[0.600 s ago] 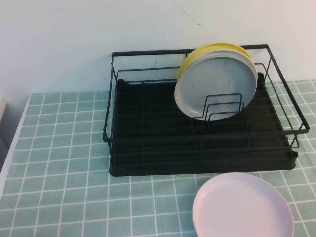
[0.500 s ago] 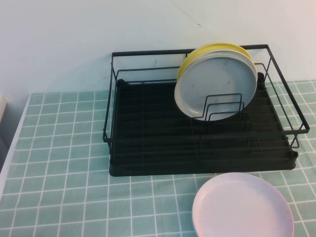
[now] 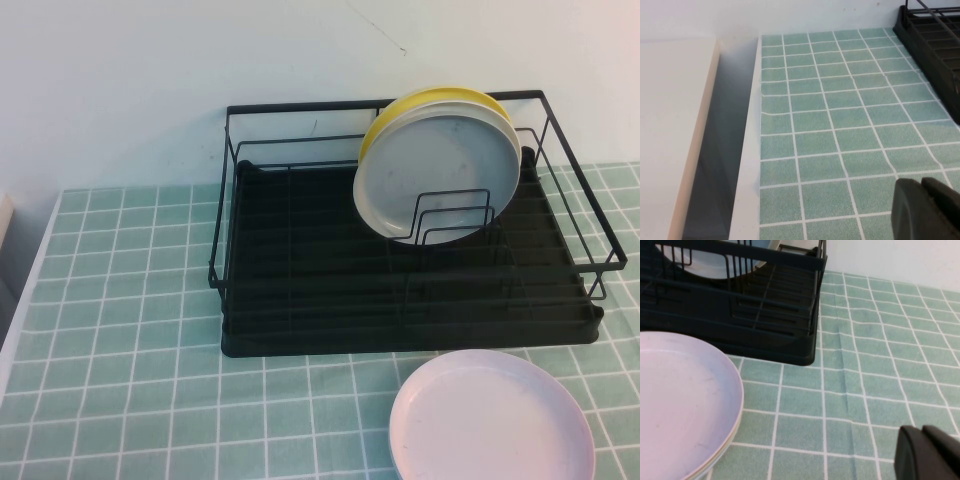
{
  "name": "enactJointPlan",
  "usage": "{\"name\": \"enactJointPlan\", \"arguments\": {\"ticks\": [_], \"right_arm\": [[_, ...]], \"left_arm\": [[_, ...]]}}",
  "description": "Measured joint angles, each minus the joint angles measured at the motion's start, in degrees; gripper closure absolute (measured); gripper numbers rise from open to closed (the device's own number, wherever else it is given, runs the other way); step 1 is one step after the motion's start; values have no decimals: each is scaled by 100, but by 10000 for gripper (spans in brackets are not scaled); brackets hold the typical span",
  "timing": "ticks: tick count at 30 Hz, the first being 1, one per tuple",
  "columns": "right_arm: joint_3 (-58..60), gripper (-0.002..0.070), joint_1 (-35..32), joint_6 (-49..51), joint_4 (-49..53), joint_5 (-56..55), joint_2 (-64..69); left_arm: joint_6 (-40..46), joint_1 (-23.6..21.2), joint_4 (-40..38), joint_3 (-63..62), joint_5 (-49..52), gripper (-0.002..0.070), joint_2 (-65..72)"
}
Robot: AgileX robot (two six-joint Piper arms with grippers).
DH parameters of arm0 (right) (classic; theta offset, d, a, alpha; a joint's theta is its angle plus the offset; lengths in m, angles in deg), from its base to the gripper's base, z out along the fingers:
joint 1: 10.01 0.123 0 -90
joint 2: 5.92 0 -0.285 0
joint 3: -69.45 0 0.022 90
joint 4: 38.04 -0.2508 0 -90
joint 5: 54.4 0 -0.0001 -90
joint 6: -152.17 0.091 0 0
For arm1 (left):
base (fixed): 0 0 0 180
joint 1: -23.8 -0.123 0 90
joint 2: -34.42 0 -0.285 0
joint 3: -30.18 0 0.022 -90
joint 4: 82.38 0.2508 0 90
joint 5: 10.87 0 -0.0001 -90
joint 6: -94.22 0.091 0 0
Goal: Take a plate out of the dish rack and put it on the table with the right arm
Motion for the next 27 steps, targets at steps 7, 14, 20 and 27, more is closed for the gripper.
{"name": "enactJointPlan", "arguments": {"ticks": [7, 14, 20, 27], "right_arm": [[0, 678, 0, 0, 0, 0, 0], [0, 678, 0, 0, 0, 0, 0], [0, 678, 0, 0, 0, 0, 0], [0, 678, 0, 0, 0, -25, 0]], "left_arm": [[14, 0, 0, 0, 0, 678, 0], [14, 0, 0, 0, 0, 678, 0], [14, 0, 0, 0, 0, 678, 0], [14, 0, 0, 0, 0, 678, 0]]}}
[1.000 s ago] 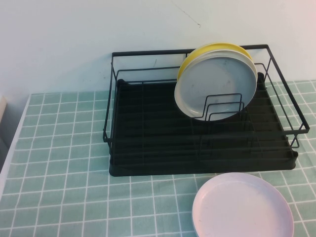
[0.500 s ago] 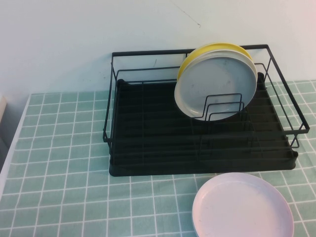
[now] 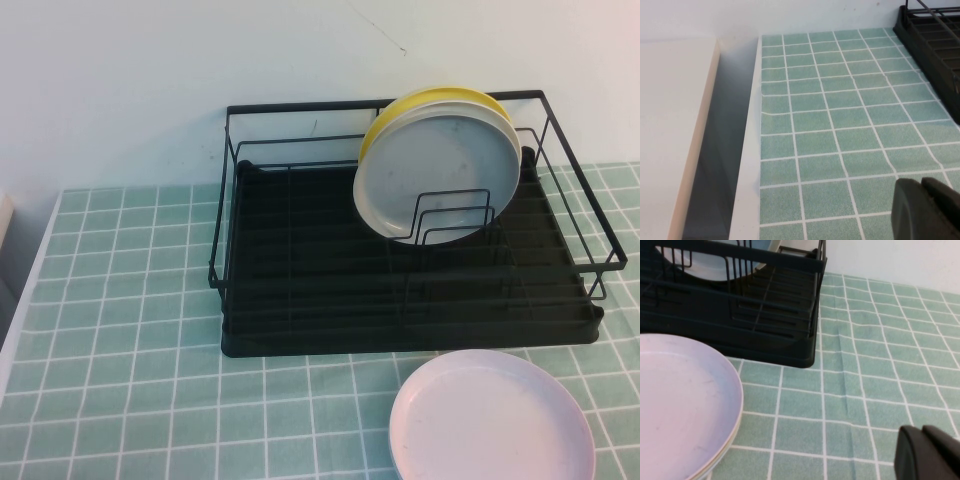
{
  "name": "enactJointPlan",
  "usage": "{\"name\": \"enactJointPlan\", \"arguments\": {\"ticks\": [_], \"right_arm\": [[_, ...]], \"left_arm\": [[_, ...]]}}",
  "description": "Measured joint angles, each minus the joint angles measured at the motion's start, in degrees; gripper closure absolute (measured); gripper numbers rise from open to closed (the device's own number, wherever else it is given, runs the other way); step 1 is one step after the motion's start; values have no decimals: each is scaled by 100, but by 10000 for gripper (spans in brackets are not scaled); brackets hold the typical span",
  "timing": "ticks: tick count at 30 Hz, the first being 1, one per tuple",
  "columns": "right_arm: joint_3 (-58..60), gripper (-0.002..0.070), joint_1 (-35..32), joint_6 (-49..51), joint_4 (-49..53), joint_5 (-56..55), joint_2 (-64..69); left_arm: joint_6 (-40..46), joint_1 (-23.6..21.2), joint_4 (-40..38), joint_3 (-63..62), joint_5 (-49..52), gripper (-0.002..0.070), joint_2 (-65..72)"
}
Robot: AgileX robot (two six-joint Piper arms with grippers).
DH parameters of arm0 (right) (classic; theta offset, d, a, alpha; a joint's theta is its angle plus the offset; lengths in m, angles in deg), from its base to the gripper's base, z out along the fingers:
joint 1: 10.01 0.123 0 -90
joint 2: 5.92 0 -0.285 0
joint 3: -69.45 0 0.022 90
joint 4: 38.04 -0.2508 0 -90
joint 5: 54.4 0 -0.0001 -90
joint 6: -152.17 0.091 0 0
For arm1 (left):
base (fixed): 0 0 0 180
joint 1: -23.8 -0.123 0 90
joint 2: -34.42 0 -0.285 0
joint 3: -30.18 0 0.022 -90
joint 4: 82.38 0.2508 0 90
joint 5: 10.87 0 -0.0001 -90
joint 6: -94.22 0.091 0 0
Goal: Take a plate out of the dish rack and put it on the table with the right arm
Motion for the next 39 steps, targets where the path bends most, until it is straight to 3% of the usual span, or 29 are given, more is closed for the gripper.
{"name": "enactJointPlan", "arguments": {"ticks": [19, 33, 39], "right_arm": [[48, 678, 0, 0, -4, -1078, 0], [48, 678, 0, 84, -17, -5403, 0], [48, 678, 0, 127, -62, -6355, 0]], "left_arm": [[-12, 0, 0, 0, 0, 678, 0], [-12, 0, 0, 0, 0, 678, 0], [-12, 0, 0, 0, 0, 678, 0]]}}
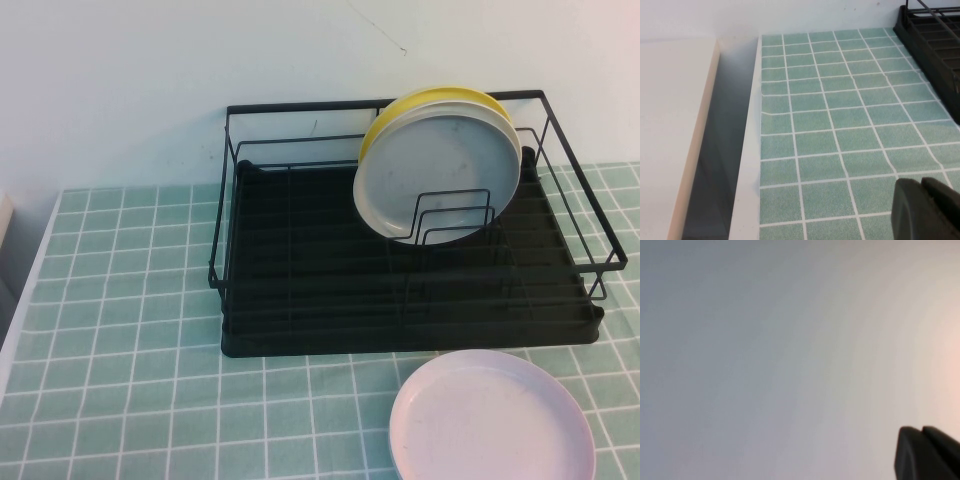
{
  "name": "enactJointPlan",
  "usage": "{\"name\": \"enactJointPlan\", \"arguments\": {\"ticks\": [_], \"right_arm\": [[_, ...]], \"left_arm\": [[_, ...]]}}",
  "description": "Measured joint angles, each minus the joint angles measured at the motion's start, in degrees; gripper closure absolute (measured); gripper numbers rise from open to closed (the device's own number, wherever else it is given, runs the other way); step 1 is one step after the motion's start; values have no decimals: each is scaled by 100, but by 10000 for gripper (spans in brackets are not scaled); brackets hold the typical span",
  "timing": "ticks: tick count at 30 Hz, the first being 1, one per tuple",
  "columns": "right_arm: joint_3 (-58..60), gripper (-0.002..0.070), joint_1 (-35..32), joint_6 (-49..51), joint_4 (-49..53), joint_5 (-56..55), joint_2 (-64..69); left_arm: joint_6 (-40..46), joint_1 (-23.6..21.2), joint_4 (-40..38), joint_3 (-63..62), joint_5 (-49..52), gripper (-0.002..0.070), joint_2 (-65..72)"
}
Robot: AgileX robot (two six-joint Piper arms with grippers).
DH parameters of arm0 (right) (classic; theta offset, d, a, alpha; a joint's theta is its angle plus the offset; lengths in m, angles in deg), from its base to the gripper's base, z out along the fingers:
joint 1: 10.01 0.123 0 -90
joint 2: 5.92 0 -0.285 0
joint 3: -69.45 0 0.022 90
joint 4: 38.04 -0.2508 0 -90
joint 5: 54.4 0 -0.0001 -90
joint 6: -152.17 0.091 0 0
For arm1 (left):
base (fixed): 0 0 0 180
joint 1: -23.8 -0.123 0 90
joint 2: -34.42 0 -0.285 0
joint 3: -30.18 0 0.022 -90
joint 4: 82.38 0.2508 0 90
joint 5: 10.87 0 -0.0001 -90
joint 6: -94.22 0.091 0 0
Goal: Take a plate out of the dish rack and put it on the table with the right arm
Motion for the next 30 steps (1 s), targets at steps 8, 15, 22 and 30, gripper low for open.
{"name": "enactJointPlan", "arguments": {"ticks": [8, 15, 22, 30], "right_arm": [[-155, 678, 0, 8, -129, 613, 0], [-1764, 678, 0, 8, -128, 3544, 141], [-2970, 678, 0, 8, -128, 5085, 1516], [-4542, 678, 0, -990, -379, 6970, 3792]], "left_arm": [[13, 0, 0, 0, 0, 678, 0], [13, 0, 0, 0, 0, 678, 0], [13, 0, 0, 0, 0, 678, 0], [13, 0, 0, 0, 0, 678, 0]]}}
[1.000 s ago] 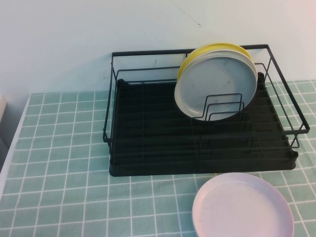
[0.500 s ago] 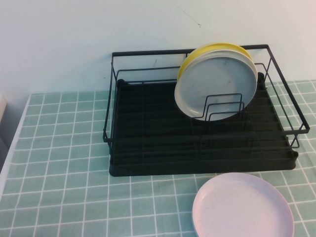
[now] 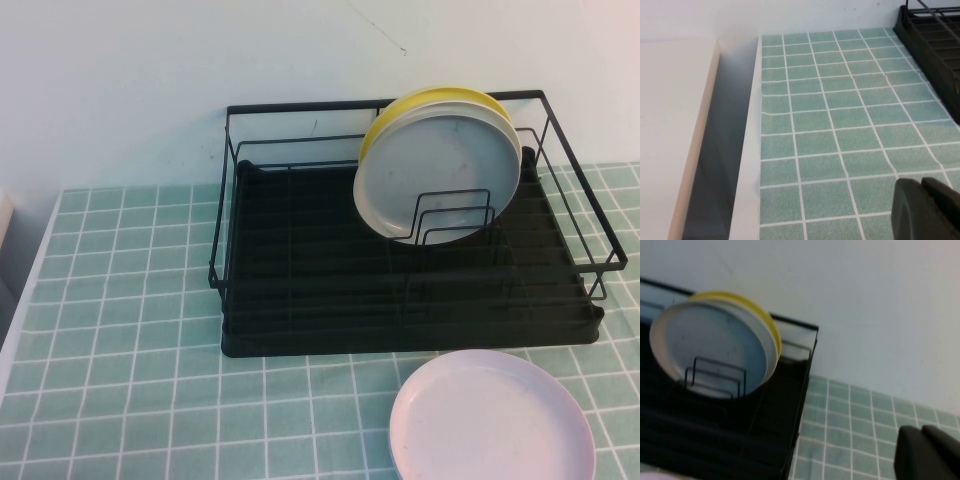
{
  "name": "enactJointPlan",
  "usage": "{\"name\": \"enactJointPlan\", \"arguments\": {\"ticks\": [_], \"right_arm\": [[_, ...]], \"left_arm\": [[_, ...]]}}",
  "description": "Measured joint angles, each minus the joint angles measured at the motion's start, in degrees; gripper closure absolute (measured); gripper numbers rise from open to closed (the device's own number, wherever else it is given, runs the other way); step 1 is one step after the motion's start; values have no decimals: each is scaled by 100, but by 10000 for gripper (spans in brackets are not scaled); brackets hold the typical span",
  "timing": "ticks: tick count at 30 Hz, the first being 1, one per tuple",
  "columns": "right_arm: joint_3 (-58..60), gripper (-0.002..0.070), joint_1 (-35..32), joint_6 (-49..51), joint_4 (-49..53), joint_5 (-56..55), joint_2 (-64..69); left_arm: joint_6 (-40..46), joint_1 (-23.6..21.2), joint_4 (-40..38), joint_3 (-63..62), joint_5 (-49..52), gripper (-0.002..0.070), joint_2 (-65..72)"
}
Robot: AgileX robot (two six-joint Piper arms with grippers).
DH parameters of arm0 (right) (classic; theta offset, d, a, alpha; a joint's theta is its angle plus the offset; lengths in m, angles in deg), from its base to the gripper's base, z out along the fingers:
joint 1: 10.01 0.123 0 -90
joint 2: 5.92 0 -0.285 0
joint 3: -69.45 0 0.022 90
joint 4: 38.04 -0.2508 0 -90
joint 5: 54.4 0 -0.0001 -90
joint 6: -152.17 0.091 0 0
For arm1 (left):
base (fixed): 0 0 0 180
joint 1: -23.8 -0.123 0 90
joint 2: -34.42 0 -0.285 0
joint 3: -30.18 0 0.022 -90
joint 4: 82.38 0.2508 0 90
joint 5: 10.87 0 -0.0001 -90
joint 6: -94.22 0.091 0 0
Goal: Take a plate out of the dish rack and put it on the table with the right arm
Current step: Grasp the plate from the shelf
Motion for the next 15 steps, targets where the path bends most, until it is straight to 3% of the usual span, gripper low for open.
{"name": "enactJointPlan", "arguments": {"ticks": [7, 15], "right_arm": [[-966, 678, 0, -1720, -1023, 681, 1864], [-1503, 678, 0, -4915, -3409, 379, 3565]], "left_arm": [[-12, 0, 0, 0, 0, 678, 0], [-12, 0, 0, 0, 0, 678, 0]]}}
